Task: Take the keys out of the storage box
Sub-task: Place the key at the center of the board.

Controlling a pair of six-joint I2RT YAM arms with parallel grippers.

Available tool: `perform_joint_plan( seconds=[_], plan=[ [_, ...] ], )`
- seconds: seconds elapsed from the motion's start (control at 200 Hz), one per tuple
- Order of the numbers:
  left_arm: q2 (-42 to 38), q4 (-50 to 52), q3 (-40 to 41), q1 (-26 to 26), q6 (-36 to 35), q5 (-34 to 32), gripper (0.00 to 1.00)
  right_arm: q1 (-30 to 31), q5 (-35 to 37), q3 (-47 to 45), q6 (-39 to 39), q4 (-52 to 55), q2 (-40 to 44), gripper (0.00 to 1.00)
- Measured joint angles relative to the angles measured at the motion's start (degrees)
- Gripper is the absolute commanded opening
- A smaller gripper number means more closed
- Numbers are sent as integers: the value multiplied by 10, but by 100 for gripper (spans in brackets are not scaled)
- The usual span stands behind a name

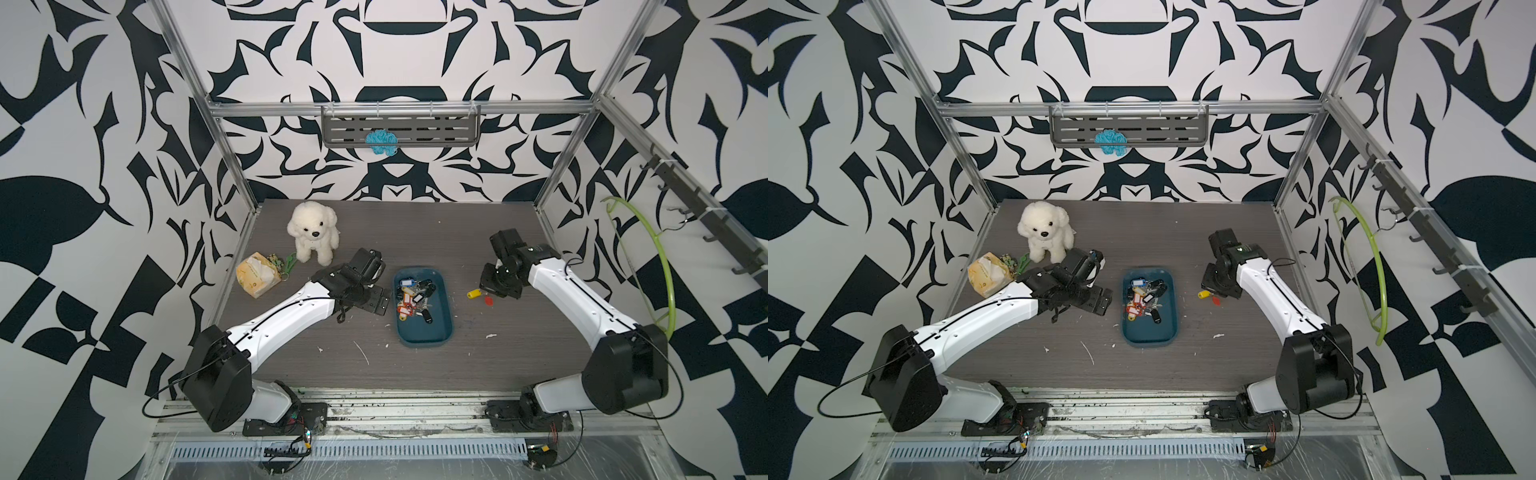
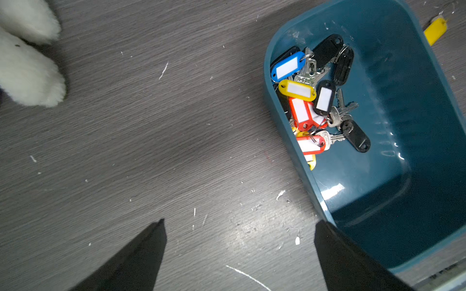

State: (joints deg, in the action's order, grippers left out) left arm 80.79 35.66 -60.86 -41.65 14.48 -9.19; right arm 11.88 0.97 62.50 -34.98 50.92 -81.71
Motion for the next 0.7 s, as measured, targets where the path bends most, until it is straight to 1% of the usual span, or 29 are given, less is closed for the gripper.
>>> perform_joint_plan(
  seconds=[0.12, 0.135, 0.175, 0.225, 0.255, 0.305, 0.355, 0.41, 0.47, 0.515, 0.585, 0.66, 0.7],
  plan=[
    [2, 0, 0, 0, 0, 0, 100, -18, -14, -58, 5, -15, -3, 0],
    [3, 0, 0, 0, 0, 0, 100, -19, -16, -62, 6, -17, -4, 2],
    [3, 0, 0, 0, 0, 0, 100, -22, -18, -72, 6, -22, -7, 12],
    [3, 0, 0, 0, 0, 0, 100, -23, -23, -79, 6, -29, -11, 31],
    [3, 0, 0, 0, 0, 0, 100, -23, -24, -82, 9, -32, -13, 39],
    [3, 0, 0, 0, 0, 0, 100, -23, -28, -83, 6, -40, -16, 48],
    [3, 0, 0, -1, 0, 0, 100, -23, -31, -84, 12, -45, -17, 51],
    [3, 0, 0, -1, -1, 0, 100, -23, -34, -84, 11, -49, -18, 53],
    [3, 0, 0, -1, -2, 0, 100, -23, -37, -84, 11, -52, -18, 53],
    [3, 0, 0, -1, -2, 0, 100, -23, -37, -84, 11, -51, -18, 48],
    [3, 0, 0, -1, -2, 0, 100, -19, -40, -83, 7, -49, -13, 38],
    [3, 0, 0, -1, -3, 0, 100, -5, -38, -76, 0, -42, -3, 37],
    [3, 0, 0, -1, -3, 0, 100, 19, -36, -64, -7, -36, 2, 37]
  ],
)
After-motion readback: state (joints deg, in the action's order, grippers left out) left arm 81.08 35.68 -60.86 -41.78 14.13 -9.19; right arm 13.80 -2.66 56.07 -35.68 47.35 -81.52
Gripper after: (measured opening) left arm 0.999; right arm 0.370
